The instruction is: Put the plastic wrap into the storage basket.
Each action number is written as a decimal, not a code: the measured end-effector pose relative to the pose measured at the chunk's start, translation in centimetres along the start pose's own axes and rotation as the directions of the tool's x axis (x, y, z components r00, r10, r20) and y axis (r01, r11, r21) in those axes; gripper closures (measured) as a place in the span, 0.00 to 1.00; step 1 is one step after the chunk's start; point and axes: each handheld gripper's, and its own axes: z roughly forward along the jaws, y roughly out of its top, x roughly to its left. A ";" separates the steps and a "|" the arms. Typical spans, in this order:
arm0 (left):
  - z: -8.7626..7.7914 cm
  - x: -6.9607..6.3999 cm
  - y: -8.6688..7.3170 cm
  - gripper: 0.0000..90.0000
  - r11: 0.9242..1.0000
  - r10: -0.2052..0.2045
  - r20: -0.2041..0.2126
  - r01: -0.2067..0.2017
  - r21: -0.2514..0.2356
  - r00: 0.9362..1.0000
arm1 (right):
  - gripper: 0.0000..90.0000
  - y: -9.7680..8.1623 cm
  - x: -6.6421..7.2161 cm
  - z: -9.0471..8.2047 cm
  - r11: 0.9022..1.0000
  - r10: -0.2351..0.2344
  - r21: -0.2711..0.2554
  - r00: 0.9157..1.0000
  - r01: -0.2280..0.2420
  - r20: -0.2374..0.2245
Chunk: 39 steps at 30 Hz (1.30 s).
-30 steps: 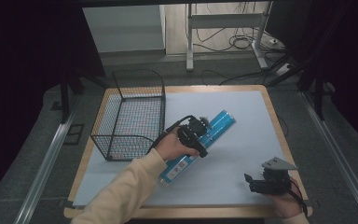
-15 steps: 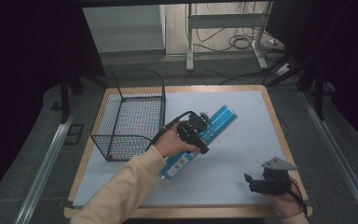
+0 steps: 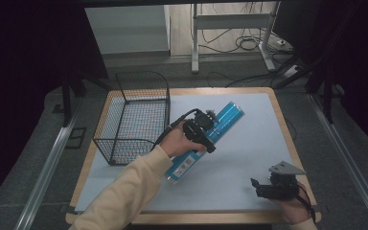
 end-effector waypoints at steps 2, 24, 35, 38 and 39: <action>-0.4 0.0 0.2 0.35 1.000 -0.003 -0.016 0.003 -0.018 1.000 | 0.12 0.0 0.0 0.0 1.000 -0.003 0.001 1.000 0.003 0.000; -2.2 1.0 2.1 0.35 0.999 0.003 -0.021 -0.004 -0.047 1.000 | 0.12 0.0 0.0 0.1 1.000 -0.002 0.005 1.000 0.002 -0.008; -3.8 2.0 3.1 0.35 0.997 -0.020 -0.036 0.018 -0.071 0.999 | 0.12 0.0 0.0 0.2 1.000 0.001 0.006 1.000 -0.001 -0.013; -4.0 2.3 3.3 0.35 0.998 -0.029 -0.046 0.026 -0.065 0.999 | 0.12 0.0 0.0 0.2 1.000 0.000 0.004 1.000 0.000 -0.013; -4.0 2.6 3.3 0.35 0.997 -0.040 -0.045 0.037 -0.067 0.998 | 0.12 0.0 0.1 0.2 1.000 0.000 0.004 1.000 0.000 -0.014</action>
